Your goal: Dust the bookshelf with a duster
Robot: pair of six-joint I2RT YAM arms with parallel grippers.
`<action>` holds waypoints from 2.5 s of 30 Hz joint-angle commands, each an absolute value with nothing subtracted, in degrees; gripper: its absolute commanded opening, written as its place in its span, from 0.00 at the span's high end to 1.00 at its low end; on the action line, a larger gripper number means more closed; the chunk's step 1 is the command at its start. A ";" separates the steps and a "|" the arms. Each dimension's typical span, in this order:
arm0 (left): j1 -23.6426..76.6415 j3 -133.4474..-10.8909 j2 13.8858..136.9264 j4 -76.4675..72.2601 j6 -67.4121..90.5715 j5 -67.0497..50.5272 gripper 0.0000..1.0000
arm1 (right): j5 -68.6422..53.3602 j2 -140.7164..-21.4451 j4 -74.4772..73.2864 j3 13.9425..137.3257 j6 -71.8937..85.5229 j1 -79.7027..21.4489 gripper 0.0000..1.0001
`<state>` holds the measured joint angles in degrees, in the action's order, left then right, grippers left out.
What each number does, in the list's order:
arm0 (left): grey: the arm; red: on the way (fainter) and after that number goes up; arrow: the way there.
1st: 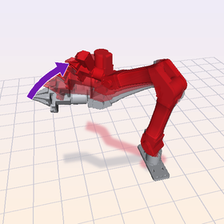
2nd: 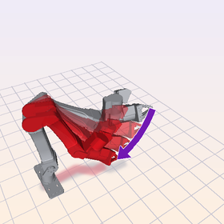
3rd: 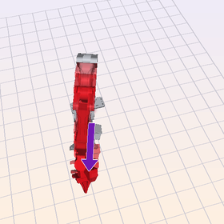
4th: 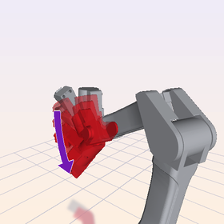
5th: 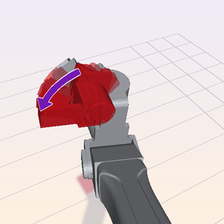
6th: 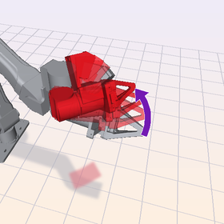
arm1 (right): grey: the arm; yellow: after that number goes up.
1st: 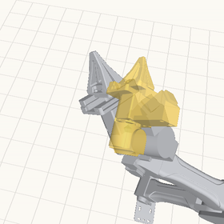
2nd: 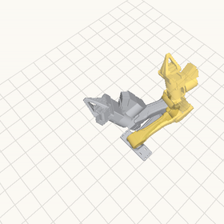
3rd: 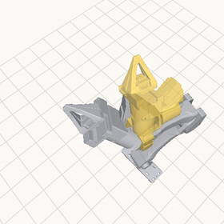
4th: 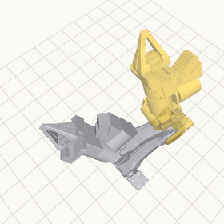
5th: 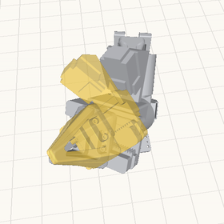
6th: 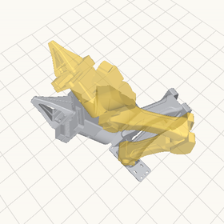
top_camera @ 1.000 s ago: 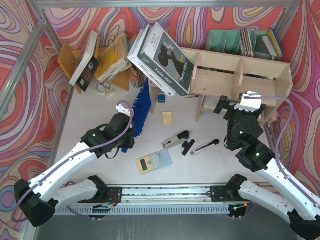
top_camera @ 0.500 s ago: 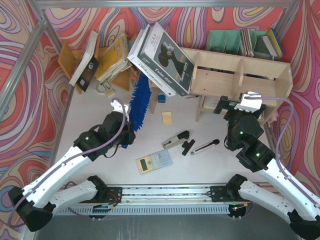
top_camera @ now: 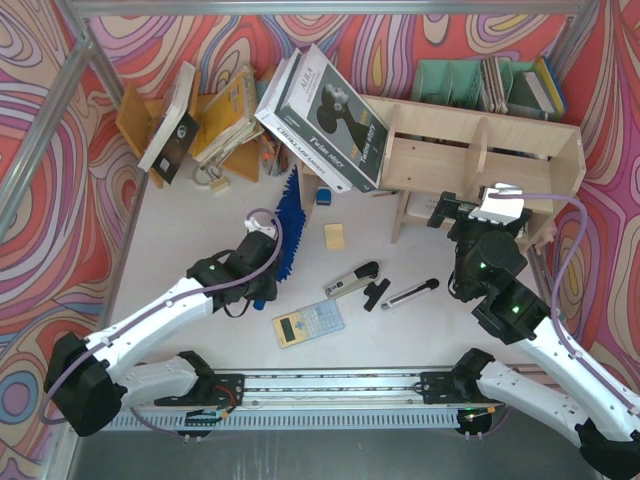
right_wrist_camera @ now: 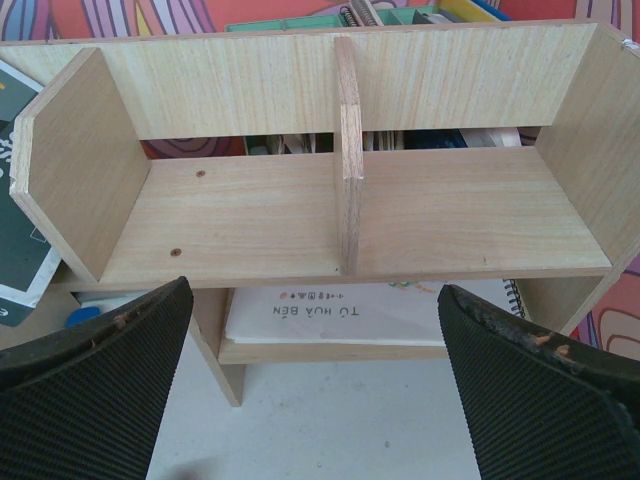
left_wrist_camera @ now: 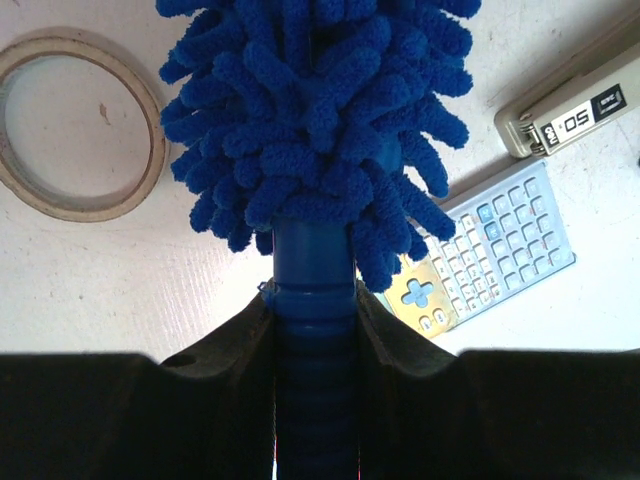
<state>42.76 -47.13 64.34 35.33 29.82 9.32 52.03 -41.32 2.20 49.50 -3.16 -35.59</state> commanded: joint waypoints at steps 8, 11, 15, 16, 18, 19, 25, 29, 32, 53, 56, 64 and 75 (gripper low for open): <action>42.98 -52.80 55.19 36.02 26.06 14.56 1.00 | 52.38 -40.37 1.78 49.69 -2.67 -35.35 0.02; 42.98 -53.30 51.94 35.61 25.76 14.74 1.00 | 52.38 -40.08 1.76 49.58 -2.59 -35.38 0.02; 42.98 -53.13 51.14 34.82 26.05 12.56 1.00 | 52.31 -40.29 1.84 49.66 -2.53 -35.40 0.02; 42.98 -52.90 51.41 34.76 26.21 12.45 1.00 | 52.25 -40.31 1.77 49.70 -2.47 -35.30 0.02; 42.98 -52.01 52.30 34.30 26.40 11.90 1.00 | 52.29 -40.36 1.75 49.74 -2.54 -35.33 0.02; 42.98 -51.43 52.82 34.09 26.60 11.53 1.00 | 52.27 -40.40 1.74 49.75 -2.54 -35.33 0.02; 42.98 -48.02 57.16 32.55 28.65 9.01 1.00 | 52.39 -40.34 1.76 49.74 -2.55 -35.38 0.02; 42.98 -48.06 59.84 33.55 29.18 8.95 1.00 | 52.36 -40.30 1.85 49.66 -2.59 -35.33 0.02; 42.98 -49.27 58.53 34.20 28.65 9.39 1.00 | 52.37 -40.40 1.84 49.72 -2.55 -35.39 0.02; 42.98 -48.96 54.36 33.39 29.20 9.40 1.00 | 52.49 -40.66 2.11 49.71 -2.79 -35.33 0.02; 42.98 -47.99 57.01 33.15 30.15 8.25 1.00 | 52.39 -40.49 2.19 49.58 -2.81 -35.35 0.02; 42.98 -50.18 54.87 34.25 28.63 10.27 1.00 | 52.38 -40.38 1.95 49.66 -2.78 -35.33 0.02; 42.98 -51.84 47.05 34.62 27.02 10.58 1.00 | 52.38 -40.34 1.98 49.75 -2.57 -35.33 0.02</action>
